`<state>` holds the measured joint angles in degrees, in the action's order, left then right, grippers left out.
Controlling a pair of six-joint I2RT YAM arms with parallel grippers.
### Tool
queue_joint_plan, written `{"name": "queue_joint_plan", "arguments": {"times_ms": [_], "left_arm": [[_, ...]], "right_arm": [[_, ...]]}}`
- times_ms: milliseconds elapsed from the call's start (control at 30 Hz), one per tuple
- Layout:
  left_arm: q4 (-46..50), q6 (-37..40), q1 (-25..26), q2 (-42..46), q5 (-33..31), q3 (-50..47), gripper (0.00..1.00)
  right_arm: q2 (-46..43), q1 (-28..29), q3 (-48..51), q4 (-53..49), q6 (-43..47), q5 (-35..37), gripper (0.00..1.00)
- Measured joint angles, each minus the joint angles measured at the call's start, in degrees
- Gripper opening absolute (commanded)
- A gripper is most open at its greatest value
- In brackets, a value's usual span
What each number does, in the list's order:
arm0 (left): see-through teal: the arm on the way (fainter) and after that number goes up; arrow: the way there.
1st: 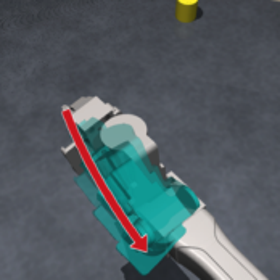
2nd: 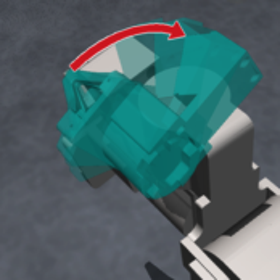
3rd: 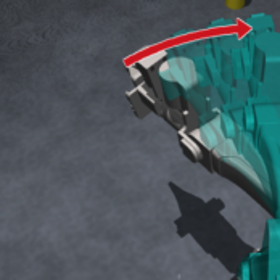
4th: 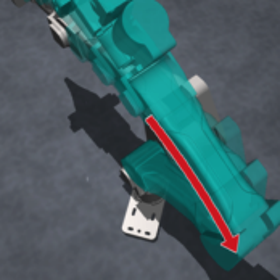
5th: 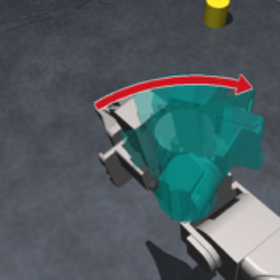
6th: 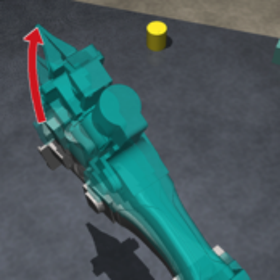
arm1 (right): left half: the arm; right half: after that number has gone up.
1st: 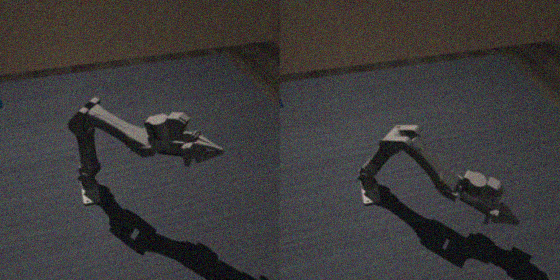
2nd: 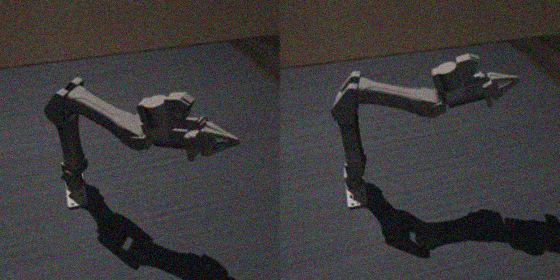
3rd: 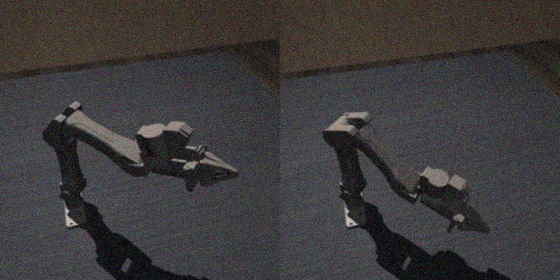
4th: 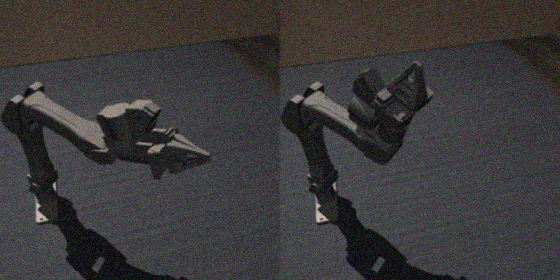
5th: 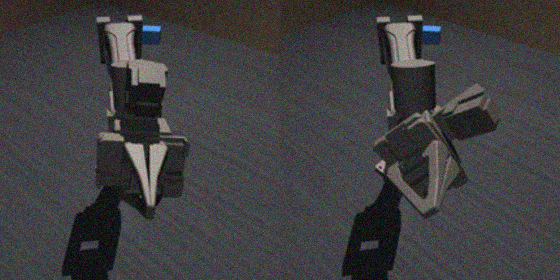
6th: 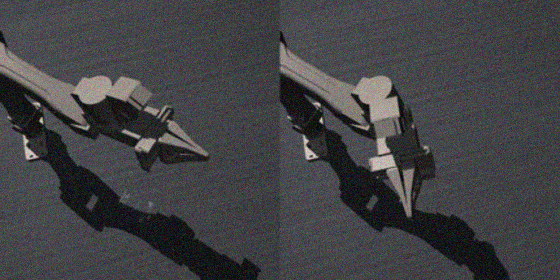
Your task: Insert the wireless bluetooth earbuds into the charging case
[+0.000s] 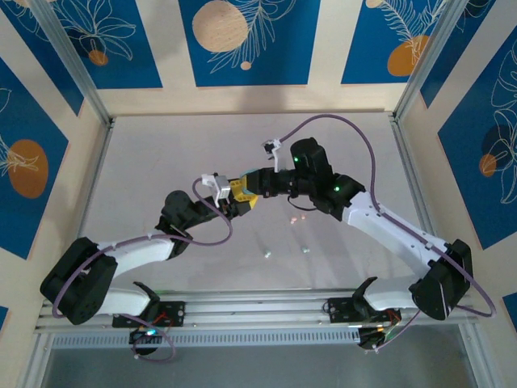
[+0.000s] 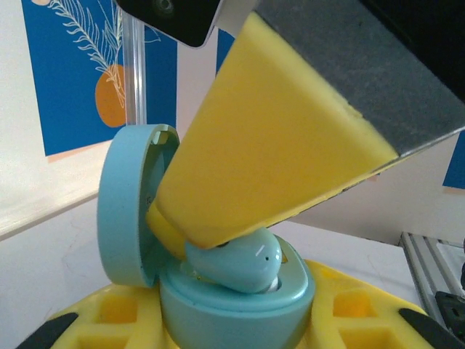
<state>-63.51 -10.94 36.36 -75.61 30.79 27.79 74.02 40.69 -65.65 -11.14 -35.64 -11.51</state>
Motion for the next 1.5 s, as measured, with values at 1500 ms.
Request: {"name": "queue_joint_plan", "arguments": {"times_ms": [1500], "left_arm": [[11.32, 3.82, 0.31, 9.03, -2.08, 2.54, 0.22]], "right_arm": [[-14.88, -0.87, -2.73, -9.05, 7.32, 10.03, 0.46]]}}
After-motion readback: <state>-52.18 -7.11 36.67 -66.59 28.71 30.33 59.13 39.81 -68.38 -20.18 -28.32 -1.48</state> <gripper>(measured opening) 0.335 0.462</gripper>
